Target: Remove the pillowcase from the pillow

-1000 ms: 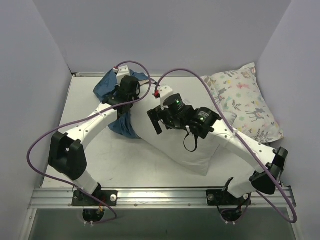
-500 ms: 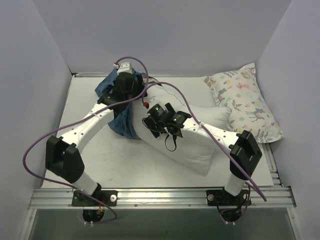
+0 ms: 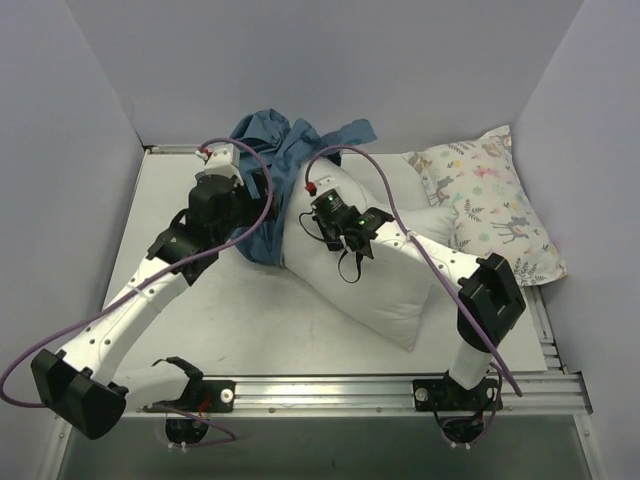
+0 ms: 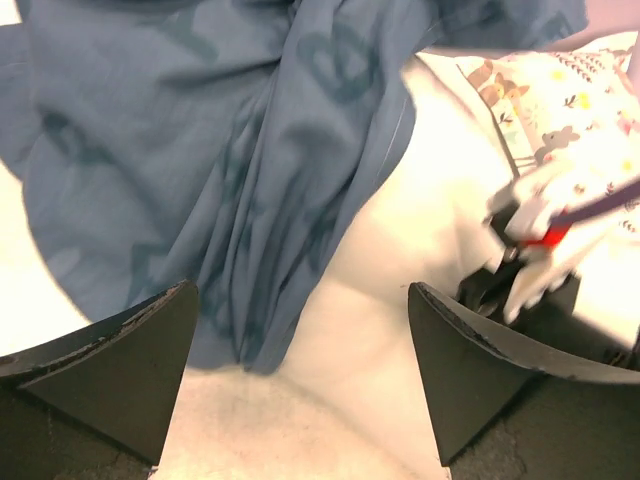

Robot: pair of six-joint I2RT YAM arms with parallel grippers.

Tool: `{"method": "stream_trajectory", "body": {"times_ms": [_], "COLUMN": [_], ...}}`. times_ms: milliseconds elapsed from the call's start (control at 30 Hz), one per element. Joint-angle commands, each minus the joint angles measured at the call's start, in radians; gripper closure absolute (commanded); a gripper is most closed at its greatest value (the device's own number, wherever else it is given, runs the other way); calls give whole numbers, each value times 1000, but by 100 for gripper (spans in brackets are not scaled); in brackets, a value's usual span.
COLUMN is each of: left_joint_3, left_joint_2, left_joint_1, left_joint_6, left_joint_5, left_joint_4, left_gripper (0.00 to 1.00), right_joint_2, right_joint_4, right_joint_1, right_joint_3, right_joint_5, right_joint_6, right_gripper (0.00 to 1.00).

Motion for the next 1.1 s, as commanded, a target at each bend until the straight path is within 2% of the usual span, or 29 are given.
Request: {"method": "stream_trajectory", "body": {"times_ms": [0, 100, 167, 400, 467, 567, 600, 700, 733, 833, 967, 1067], "left_joint_3": [-56, -98, -167, -325, -341, -281, -249, -218, -197, -169, -140, -129], "left_joint_2": [-68, -42, -13, 70, 81, 136, 148, 176, 185, 201, 243, 289], "left_joint_1": [-15, -15, -15, -16, -16, -13, -12, 13, 31, 56, 152, 195], "left_joint_6": [43, 50, 38, 21, 12, -9, -22, -54, -63, -92, -135, -141], "left_joint_5": [-60, -104, -98, 6, -21, -187, -271, -359, -389, -474, -494, -505], "left_joint_4": [22, -15, 20, 235, 273, 175, 149, 97, 76, 33, 0, -4], "left_gripper": [6, 5, 5, 4, 3, 6, 11, 30, 49, 74, 92, 99], "right_joint_2": [8, -25, -58, -110, -133, -168, -186, -213, -226, -254, -285, -299], "right_joint_4": [-121, -142, -162, -256, -268, -291, -303, -334, -341, -366, -387, -401], "right_joint_1": [1, 1, 4, 44, 50, 71, 75, 85, 90, 96, 95, 92], "right_joint_3": [7, 23, 46, 145, 161, 179, 184, 214, 219, 241, 254, 267], "right_joint_5": [-99, -129, -125, -59, -69, -62, -62, -54, -46, -43, -33, -19], "right_joint_6": [35, 38, 45, 33, 33, 28, 25, 21, 13, 5, -4, -8], "right_gripper": [100, 100, 100, 100, 100, 100, 100, 100, 100, 100, 100, 100]}}
